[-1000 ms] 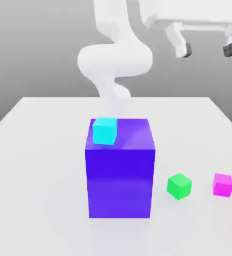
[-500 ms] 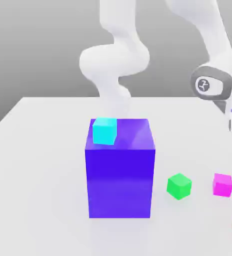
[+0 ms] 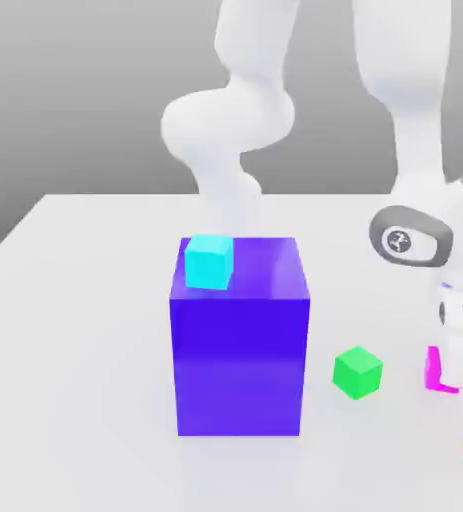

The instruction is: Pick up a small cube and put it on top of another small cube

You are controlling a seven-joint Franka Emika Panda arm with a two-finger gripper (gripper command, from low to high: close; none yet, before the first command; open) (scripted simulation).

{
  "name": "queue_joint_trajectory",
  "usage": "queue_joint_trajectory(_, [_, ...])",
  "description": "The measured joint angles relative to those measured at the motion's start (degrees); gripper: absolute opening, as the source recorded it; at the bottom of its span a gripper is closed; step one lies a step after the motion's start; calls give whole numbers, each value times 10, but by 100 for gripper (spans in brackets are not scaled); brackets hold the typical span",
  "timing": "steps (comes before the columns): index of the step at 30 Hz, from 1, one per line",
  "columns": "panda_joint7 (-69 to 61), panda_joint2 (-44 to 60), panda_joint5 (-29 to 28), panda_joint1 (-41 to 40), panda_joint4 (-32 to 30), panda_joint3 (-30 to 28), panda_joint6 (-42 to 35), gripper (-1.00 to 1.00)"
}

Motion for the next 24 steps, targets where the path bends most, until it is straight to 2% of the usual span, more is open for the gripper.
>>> queue_joint_trajectory(5, [-95, -104, 83, -34, -40, 25, -61, -100])
queue_joint_trajectory(9, [-207, -189, 133, -63, -97, 3, -87, -100])
queue_joint_trajectory(13, [-293, -272, 145, -73, -154, -37, -113, -100])
queue_joint_trajectory(16, [-307, -248, 139, -79, -166, -44, -77, -100])
queue_joint_trajectory(21, [-288, -149, 109, -88, -162, -48, 18, -100])
queue_joint_trajectory(22, [-284, -138, 103, -88, -162, -49, 29, 100])
queue_joint_trajectory(24, [-284, -138, 103, -87, -162, -49, 29, 100])
